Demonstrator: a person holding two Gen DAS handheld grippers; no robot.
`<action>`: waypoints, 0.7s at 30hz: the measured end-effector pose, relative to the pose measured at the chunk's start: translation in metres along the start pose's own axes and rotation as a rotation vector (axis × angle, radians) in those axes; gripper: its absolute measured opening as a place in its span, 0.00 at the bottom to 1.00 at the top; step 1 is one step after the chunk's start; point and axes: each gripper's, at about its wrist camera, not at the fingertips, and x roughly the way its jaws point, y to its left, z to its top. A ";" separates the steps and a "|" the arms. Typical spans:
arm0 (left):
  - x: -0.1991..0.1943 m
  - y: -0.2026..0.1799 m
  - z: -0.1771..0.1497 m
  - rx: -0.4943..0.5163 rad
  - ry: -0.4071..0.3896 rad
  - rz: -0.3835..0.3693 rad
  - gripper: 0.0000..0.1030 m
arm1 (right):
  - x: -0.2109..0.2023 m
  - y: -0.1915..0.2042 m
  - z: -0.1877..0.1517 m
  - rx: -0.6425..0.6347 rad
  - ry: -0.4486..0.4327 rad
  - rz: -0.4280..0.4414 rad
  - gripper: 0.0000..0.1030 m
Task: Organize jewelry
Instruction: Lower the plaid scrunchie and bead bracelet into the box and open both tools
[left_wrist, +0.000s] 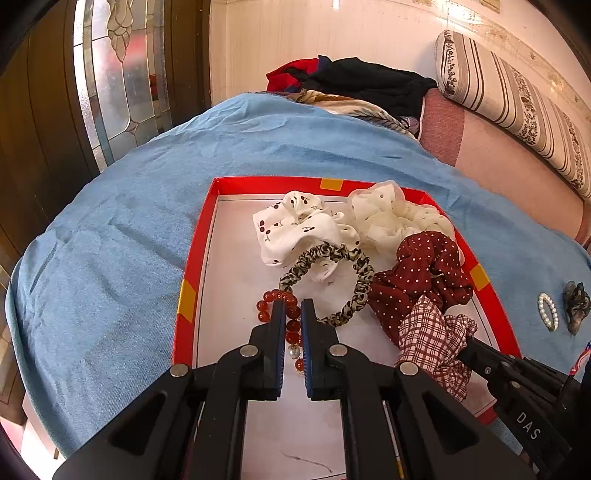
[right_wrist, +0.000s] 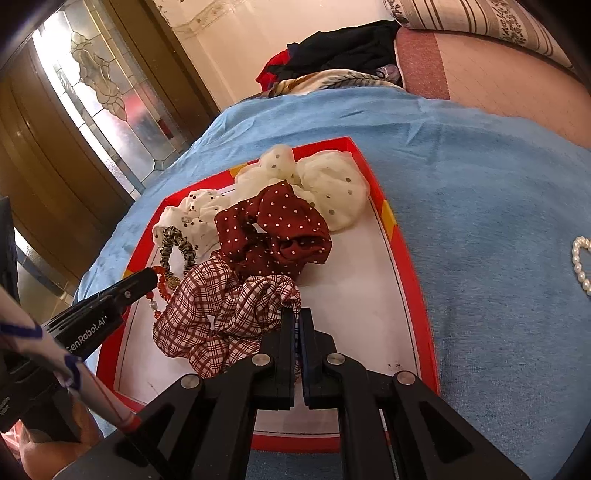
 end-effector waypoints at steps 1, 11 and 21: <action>0.000 0.000 0.000 0.002 -0.002 0.000 0.07 | -0.001 0.000 0.001 0.000 -0.001 0.000 0.04; -0.003 -0.001 0.001 0.002 -0.013 0.004 0.07 | -0.014 0.008 0.003 -0.024 -0.018 0.021 0.10; -0.008 0.000 0.002 -0.004 -0.032 0.003 0.21 | -0.025 0.011 0.004 -0.034 -0.036 0.027 0.17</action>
